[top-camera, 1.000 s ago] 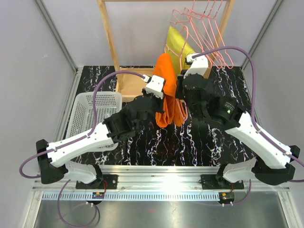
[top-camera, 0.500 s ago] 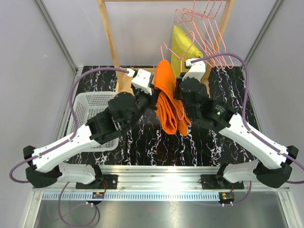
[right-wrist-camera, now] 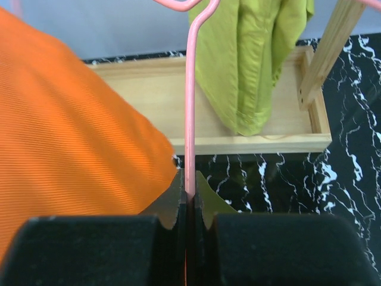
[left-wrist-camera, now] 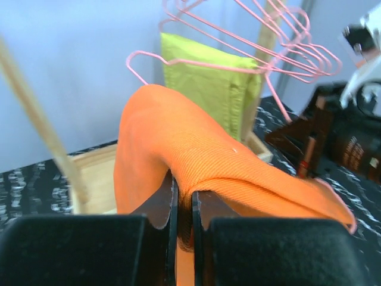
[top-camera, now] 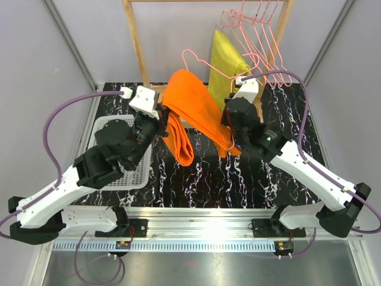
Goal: Remove the trousers from the hanger
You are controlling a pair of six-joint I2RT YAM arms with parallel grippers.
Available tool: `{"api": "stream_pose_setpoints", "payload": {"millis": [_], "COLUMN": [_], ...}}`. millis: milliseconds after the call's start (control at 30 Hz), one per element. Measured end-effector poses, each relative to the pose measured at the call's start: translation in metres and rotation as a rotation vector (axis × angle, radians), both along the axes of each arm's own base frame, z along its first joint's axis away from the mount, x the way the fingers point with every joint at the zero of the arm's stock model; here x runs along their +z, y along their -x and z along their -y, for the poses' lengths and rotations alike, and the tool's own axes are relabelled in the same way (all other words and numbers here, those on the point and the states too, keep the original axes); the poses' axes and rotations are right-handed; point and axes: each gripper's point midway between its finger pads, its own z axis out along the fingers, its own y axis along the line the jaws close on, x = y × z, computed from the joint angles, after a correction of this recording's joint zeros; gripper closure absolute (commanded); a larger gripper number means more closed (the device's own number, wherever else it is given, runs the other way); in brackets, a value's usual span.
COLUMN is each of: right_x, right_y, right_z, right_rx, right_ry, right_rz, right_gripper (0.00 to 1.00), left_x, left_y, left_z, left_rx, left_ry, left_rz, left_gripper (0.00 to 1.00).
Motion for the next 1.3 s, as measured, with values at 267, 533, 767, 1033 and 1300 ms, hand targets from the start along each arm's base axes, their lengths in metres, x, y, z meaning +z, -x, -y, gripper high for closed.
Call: {"api": "stream_pose_setpoints", "payload": {"millis": [267, 533, 767, 1033, 1300], "right_x": [-0.027, -0.010, -0.001, 0.047, 0.085], "right_y": [0.006, 0.011, 0.015, 0.020, 0.028], "right_z": [0.004, 0.020, 0.016, 0.021, 0.030], "right_rx": [0.022, 0.018, 0.092, 0.137, 0.171], "right_ry": [0.041, 0.053, 0.082, 0.128, 0.174], "right_rz": [-0.047, -0.010, 0.005, 0.082, 0.152], "right_gripper": [1.00, 1.00, 1.00, 1.00, 1.00], "left_x": [0.055, 0.095, 0.098, 0.042, -0.033], "left_y": [0.010, 0.028, 0.034, 0.024, 0.019], "left_z": [-0.064, -0.113, -0.104, -0.034, 0.001], "left_rx": [0.127, 0.175, 0.100, -0.055, -0.119], "left_ry": [0.077, 0.232, 0.256, 0.165, 0.029], "left_rz": [0.090, 0.143, 0.138, 0.042, -0.091], "left_gripper": [1.00, 1.00, 1.00, 1.00, 1.00]}}
